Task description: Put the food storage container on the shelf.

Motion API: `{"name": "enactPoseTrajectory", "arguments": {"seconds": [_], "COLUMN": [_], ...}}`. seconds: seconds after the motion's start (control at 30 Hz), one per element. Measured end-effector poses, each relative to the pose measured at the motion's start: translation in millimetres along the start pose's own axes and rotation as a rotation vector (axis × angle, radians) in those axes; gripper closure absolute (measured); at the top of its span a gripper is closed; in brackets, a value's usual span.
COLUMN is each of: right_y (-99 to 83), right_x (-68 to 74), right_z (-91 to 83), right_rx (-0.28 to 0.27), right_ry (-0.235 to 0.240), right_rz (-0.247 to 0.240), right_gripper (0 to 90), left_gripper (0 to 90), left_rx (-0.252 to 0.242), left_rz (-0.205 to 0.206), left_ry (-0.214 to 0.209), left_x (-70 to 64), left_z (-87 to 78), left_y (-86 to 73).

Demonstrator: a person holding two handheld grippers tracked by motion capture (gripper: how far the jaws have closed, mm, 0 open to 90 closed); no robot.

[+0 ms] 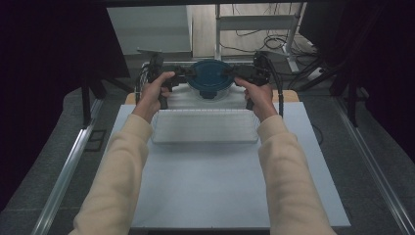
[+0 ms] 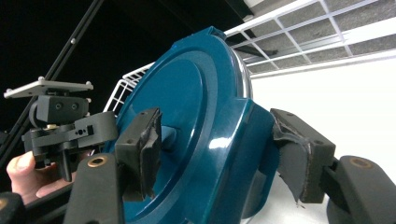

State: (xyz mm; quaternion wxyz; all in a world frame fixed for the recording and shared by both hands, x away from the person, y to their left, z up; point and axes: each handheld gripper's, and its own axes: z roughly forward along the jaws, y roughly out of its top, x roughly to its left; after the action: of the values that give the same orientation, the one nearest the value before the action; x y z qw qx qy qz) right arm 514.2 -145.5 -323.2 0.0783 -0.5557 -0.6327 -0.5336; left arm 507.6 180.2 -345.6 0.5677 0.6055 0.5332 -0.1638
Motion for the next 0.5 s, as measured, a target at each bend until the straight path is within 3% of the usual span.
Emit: {"name": "enactPoseTrajectory", "arguments": {"seconds": [0.2,0.23,0.27,0.37,0.4,0.5], "right_y": [-2.2,-4.0,-5.3,-11.0,-13.9,-25.7], "right_x": [1.9,5.9,9.4,23.1,28.2,40.7], "right_z": [-1.2,-1.5,-2.4,-10.6,-15.4,-35.5], "right_rx": [-0.009,-0.026,-0.035,-0.064,-0.075,-0.090], "right_ry": [-0.011,-0.040,-0.057,-0.129,-0.162,-0.199], "right_rz": [0.008,0.003,-0.008,-0.060,-0.102,-0.227], "right_gripper": [35.2,27.2,24.0,16.9,15.6,13.7], "left_gripper": [37.8,33.2,30.9,23.8,22.2,19.5], "left_rx": [-0.006,-0.023,-0.044,-0.074,-0.092,-0.098], "left_rz": [0.010,0.044,0.067,0.115,0.183,0.291], "left_ry": [-0.005,0.050,0.078,0.107,0.125,0.158], "left_x": [0.3,-5.7,-9.7,-17.8,-28.8,-47.6], "left_z": [0.5,-0.9,-3.3,-9.9,-20.6,-37.2], "left_y": [-1.4,-2.9,-3.9,-6.4,-12.4,-29.5]}}
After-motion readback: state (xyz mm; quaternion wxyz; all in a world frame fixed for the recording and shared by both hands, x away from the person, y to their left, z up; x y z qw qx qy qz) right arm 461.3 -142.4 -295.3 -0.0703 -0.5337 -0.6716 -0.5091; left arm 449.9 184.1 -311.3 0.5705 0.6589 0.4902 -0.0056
